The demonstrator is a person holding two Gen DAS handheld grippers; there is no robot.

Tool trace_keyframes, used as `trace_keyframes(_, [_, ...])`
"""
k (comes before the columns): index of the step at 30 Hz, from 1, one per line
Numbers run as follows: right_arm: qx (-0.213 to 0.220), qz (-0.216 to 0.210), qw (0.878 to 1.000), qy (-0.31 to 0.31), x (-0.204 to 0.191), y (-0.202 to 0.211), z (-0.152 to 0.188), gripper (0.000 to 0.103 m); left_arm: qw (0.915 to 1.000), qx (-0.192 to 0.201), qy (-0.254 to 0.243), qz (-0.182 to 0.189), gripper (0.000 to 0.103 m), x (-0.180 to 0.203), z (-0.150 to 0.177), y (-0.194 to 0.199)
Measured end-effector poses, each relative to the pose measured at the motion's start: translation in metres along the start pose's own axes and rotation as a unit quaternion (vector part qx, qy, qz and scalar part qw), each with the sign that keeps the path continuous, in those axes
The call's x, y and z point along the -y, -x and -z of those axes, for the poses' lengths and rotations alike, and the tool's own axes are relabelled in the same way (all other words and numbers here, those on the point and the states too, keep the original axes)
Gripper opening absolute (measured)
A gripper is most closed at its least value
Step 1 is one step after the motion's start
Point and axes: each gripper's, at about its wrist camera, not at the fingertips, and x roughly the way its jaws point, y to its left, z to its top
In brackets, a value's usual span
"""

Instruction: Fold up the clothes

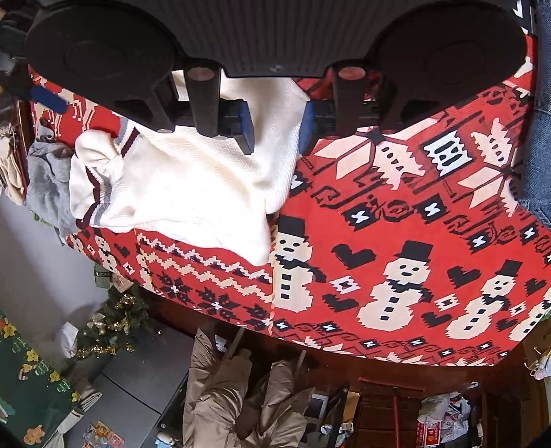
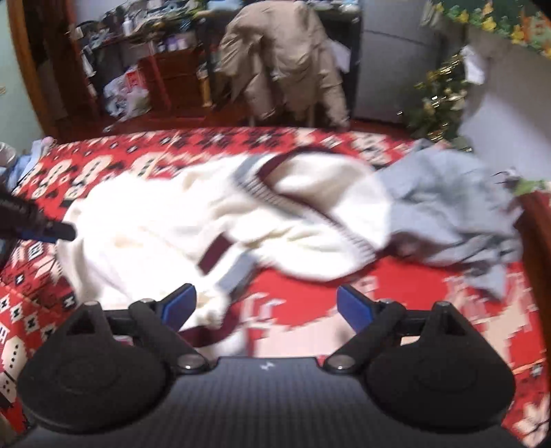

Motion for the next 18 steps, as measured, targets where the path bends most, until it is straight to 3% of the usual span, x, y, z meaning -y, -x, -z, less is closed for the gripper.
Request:
trace_keyframes(3, [-0.006, -0.001, 1.000, -0.002, -0.013, -0.016, 0.002, 0.081, 0.9998, -0.006, 0.013, 0.012, 0.030, -0.005, -0.001, -0.007])
trace_keyframes(4, [-0.012, -0.006, 1.000, -0.009, -0.014, -0.022, 0.002, 0.073, 0.9997, -0.011, 0.016, 0.017, 0.027, -0.005, -0.001, -0.010])
trace_keyframes(6, [-0.029, -0.028, 0.999, -0.029, -0.013, -0.031, 0.002, 0.051, 0.9997, -0.018, 0.005, 0.015, 0.010, -0.001, 0.001, -0.015])
trace_keyframes(7, [-0.037, -0.043, 0.998, -0.039, -0.013, -0.033, 0.001, 0.029, 0.9998, -0.019, -0.001, 0.009, 0.006, 0.002, 0.001, -0.015])
trace_keyframes(9, [-0.046, -0.044, 0.997, -0.032, -0.021, -0.029, -0.002, 0.014, 0.9998, -0.018, -0.008, -0.002, 0.005, 0.005, 0.003, -0.011])
trace_keyframes(18, [-0.042, -0.039, 0.998, -0.017, -0.038, 0.058, 0.007, 0.009, 0.9991, -0.028, -0.002, 0.032, 0.004, 0.004, 0.012, 0.064])
